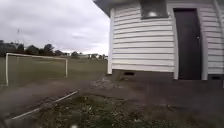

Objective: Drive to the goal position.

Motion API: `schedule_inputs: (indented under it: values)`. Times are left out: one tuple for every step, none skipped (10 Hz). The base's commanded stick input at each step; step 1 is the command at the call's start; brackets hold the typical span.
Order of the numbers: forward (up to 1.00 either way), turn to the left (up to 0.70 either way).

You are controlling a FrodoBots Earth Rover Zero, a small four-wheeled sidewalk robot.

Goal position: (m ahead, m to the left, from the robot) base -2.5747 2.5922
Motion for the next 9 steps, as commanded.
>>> schedule_inputs:
  values:
    - [0.7, 0.01]
    - [0.7, 0.01]
    - [0.7, 0.01]
    - [0.7, 0.01]
    - [0.7, -0.02]
    - [0.7, -0.04]
    - [0.7, -0.28]
    - [0.7, -0.32]
    - [0.7, -0.25]
